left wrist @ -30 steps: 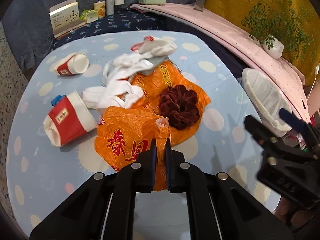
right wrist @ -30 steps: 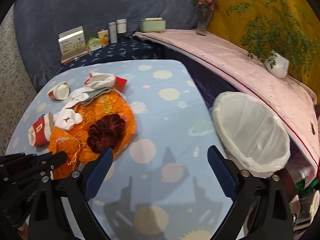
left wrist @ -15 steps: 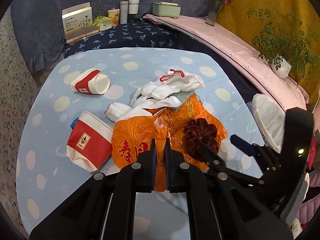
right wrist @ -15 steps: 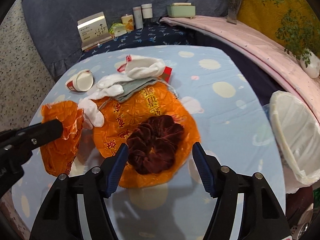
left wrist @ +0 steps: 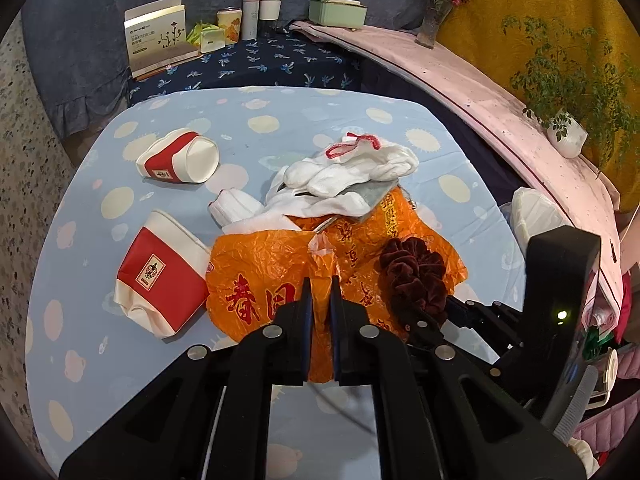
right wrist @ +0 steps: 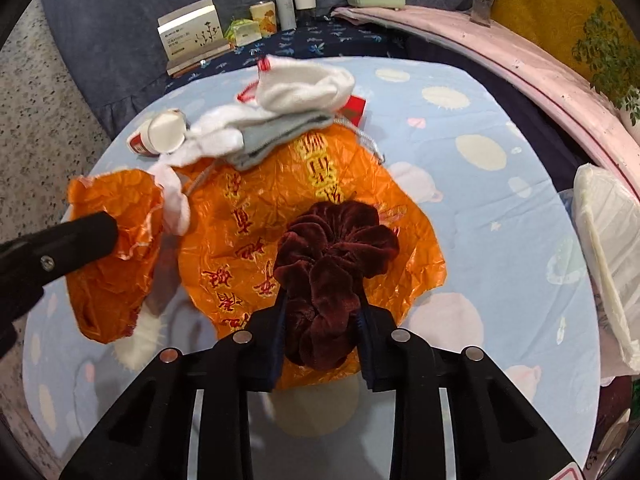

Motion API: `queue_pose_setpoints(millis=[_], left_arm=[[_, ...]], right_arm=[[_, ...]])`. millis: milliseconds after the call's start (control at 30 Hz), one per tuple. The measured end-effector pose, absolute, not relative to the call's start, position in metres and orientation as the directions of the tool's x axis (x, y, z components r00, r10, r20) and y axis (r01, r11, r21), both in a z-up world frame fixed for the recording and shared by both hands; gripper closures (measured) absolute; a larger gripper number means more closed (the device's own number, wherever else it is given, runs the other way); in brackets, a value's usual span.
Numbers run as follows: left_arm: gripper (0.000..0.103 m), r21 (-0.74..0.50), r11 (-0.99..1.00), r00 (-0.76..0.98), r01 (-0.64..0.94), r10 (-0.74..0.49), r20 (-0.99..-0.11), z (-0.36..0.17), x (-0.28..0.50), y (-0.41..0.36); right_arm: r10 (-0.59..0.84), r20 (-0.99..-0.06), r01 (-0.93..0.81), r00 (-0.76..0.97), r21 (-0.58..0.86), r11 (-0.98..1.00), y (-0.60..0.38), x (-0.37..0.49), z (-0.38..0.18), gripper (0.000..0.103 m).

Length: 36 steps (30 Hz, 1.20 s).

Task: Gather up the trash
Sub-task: 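Reach the right gripper to the dark red scrunchie and grasp it while the left gripper grasps the orange bag, then carry the scrunchie with the right gripper and the orange bag with the left gripper into the wastebasket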

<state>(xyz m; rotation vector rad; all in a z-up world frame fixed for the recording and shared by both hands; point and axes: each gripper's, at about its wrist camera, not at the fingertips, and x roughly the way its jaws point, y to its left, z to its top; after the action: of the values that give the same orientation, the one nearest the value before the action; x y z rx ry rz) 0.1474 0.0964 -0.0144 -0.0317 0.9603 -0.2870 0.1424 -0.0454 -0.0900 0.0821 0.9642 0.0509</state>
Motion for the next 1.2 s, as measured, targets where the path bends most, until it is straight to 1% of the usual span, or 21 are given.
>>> queue_pose_setpoints(millis=[200, 333, 567, 1200], left_arm=[[0.096, -0.164, 0.955, 0.56, 0.248, -0.279, -0.78, 0.004, 0.138, 0.085], [0.096, -0.149, 0.948, 0.578, 0.282, -0.292, -0.762, 0.018, 0.131, 0.069], [0.096, -0.138, 0.926, 0.586, 0.35, -0.332, -0.739, 0.034, 0.12, 0.031], [0.096, -0.128, 0.833, 0.52, 0.538, -0.448, -0.727, 0.045, 0.108, -0.091]], right_arm=[[0.071, -0.769, -0.001, 0.635, 0.091, 0.996, -0.058, 0.125, -0.055, 0.076], [0.058, -0.737, 0.029, 0.674, 0.104, 0.994, -0.077, 0.113, -0.032, 0.076], [-0.011, -0.698, 0.111, 0.716, 0.098, 0.989, -0.118, 0.091, -0.008, 0.076], [-0.192, -0.672, 0.356, 0.715, 0.113, 0.928, -0.237, 0.047, -0.003, 0.075]])
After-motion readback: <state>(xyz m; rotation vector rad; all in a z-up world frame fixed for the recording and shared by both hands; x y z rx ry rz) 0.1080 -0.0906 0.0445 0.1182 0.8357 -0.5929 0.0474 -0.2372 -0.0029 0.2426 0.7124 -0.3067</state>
